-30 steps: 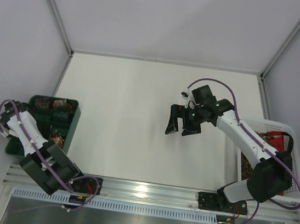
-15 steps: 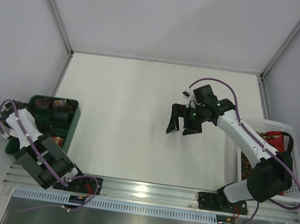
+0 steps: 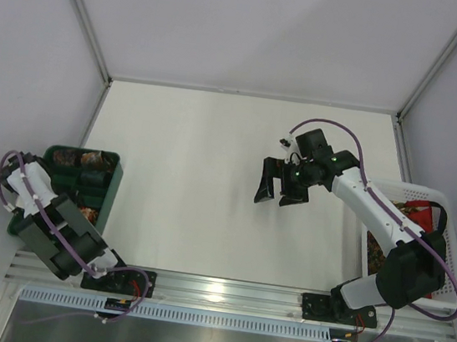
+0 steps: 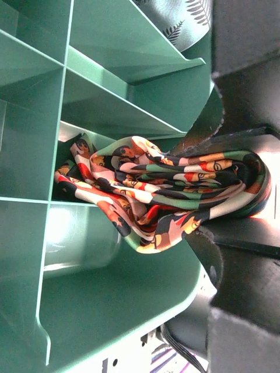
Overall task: Roll the ties
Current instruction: Place the rolled tie into the container
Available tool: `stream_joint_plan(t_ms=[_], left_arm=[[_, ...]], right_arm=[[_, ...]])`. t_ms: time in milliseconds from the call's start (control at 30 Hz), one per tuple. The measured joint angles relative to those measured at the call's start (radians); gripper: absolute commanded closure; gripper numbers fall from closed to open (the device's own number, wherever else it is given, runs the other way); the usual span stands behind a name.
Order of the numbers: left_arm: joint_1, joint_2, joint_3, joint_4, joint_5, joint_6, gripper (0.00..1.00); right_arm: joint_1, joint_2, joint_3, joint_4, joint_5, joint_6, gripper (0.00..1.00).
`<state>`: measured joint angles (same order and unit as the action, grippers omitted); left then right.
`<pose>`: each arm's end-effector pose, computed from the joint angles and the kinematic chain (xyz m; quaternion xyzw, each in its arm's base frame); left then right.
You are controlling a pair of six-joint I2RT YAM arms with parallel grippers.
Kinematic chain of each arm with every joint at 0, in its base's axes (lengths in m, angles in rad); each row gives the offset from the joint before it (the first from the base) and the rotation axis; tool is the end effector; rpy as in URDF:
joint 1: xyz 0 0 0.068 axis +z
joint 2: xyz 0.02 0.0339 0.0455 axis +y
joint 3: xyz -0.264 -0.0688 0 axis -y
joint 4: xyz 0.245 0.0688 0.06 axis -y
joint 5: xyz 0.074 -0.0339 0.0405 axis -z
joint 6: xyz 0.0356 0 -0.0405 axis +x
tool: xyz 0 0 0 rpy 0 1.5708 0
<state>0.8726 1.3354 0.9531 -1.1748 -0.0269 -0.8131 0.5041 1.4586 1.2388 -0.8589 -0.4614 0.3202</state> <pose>0.1340 0.1612 0.2249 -0.7465 0.6652 0.0136 0.0064 0.2486 0.1552 0.2877 -0.1422 0.9351 0.2982 0.1284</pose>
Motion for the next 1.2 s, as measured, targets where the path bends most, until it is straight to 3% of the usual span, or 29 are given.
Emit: stream_joint_plan(t_ms=[700,1200], left_arm=[[-0.013,0.095,0.085,-0.014,-0.050,0.063,1.00],[-0.018,0.090,0.089,0.081,0.050,0.106,1.00]], right_arm=[[-0.001,0.000,0.000,-0.001,0.001,0.000,0.00],[0.007,-0.001,0.000,-0.001,0.003,0.000,0.00]])
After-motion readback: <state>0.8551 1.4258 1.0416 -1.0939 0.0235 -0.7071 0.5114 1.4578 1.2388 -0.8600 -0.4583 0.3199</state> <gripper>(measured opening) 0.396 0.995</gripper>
